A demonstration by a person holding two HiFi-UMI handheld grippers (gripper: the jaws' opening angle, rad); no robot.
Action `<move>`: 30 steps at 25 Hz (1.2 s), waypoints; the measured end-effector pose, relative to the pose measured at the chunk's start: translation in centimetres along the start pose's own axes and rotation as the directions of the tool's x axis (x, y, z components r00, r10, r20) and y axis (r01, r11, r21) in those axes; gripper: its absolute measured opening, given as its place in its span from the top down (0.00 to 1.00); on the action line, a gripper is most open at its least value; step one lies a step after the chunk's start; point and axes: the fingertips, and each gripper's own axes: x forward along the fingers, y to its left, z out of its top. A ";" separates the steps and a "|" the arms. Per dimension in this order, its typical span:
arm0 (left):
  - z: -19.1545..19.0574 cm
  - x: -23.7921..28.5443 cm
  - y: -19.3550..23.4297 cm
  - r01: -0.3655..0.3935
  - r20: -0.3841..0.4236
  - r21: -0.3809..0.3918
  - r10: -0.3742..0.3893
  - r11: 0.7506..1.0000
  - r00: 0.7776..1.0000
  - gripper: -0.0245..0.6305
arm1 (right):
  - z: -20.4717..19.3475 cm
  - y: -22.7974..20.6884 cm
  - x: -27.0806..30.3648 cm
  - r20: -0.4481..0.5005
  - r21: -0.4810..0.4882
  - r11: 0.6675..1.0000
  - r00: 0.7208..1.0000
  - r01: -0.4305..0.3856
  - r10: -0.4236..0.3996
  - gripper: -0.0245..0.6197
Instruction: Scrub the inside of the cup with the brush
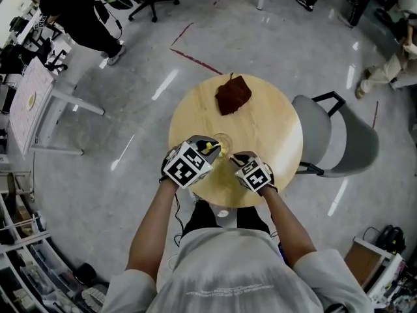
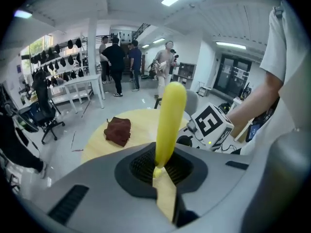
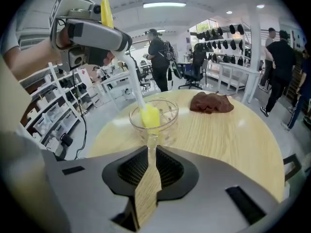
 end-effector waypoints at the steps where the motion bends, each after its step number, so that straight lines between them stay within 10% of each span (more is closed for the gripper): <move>1: 0.1 -0.2 0.1 0.006 0.010 -0.019 -0.006 1.000 1.000 0.89 | 0.1 0.1 0.1 -0.002 -0.002 1.000 1.000 0.000 0.000 0.85; 13: 3.3 -2.6 1.6 0.066 0.164 -0.242 -0.027 0.968 0.986 0.89 | -0.2 -0.3 -0.2 -0.012 -0.007 1.000 1.000 0.000 0.000 0.85; 20: 4.7 -6.1 4.2 0.000 0.254 -0.314 0.084 0.949 0.964 0.89 | 0.1 0.1 -0.2 -0.019 0.004 1.000 1.000 -0.002 0.002 0.85; 30: 2.3 -1.6 2.5 -0.098 0.124 -0.223 0.128 0.970 0.984 0.89 | -0.3 1.4 0.1 -0.004 0.080 0.997 1.000 -0.024 0.024 0.85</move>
